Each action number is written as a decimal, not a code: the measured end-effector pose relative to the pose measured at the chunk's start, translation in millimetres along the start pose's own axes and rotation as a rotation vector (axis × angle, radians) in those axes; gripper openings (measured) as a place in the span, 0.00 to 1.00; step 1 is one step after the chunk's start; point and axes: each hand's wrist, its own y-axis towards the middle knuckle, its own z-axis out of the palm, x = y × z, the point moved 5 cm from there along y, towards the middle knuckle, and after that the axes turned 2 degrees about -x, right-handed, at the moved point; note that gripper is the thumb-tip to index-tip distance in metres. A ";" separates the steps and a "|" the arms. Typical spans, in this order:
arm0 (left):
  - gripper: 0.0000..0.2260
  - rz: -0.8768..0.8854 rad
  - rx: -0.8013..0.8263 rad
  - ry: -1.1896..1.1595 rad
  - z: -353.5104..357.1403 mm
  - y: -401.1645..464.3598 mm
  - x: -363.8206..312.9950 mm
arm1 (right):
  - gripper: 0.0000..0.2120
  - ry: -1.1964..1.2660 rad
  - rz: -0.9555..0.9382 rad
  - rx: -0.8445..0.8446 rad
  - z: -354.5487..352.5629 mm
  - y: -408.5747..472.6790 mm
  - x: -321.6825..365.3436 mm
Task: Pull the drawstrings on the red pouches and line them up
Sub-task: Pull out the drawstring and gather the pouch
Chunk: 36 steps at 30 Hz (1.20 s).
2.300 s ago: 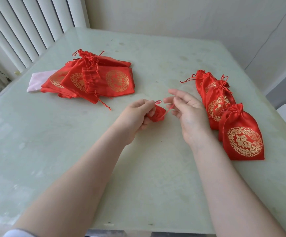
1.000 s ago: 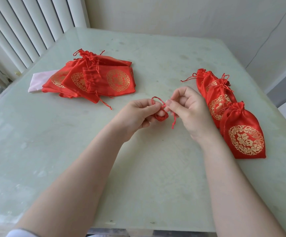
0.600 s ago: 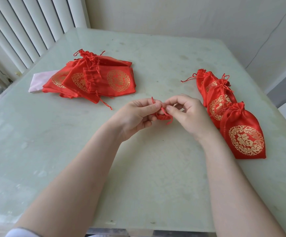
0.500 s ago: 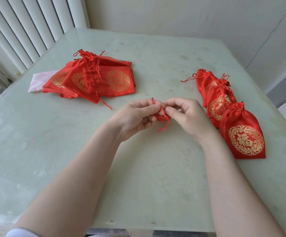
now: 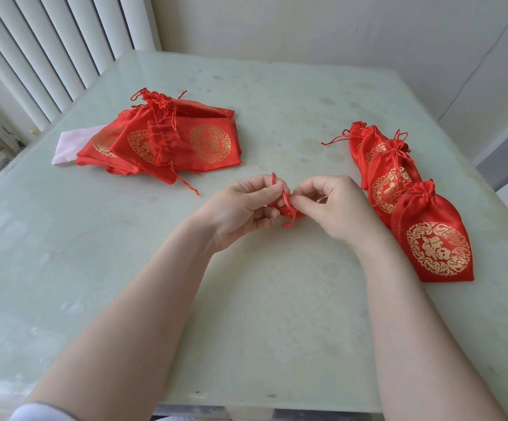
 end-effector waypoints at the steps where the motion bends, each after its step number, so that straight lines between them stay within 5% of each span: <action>1: 0.07 0.001 0.011 -0.007 0.9 -0.5 -0.6 | 0.09 0.029 0.023 -0.019 -1.1 0.9 -2.1; 13: 0.05 0.351 -0.347 0.602 -7.4 -4.4 -19.9 | 0.11 0.265 0.104 0.017 16.3 -1.7 -1.4; 23: 0.06 0.381 -0.460 0.737 -8.9 -5.1 -22.7 | 0.09 0.163 0.011 0.118 24.7 -3.1 1.0; 31: 0.04 0.345 -0.385 0.568 -6.4 -2.7 -19.5 | 0.04 0.258 0.189 0.041 19.0 1.7 -14.3; 36: 0.07 0.361 -0.368 0.576 -4.7 -1.9 -18.2 | 0.10 0.237 0.126 0.058 21.8 -0.3 -8.2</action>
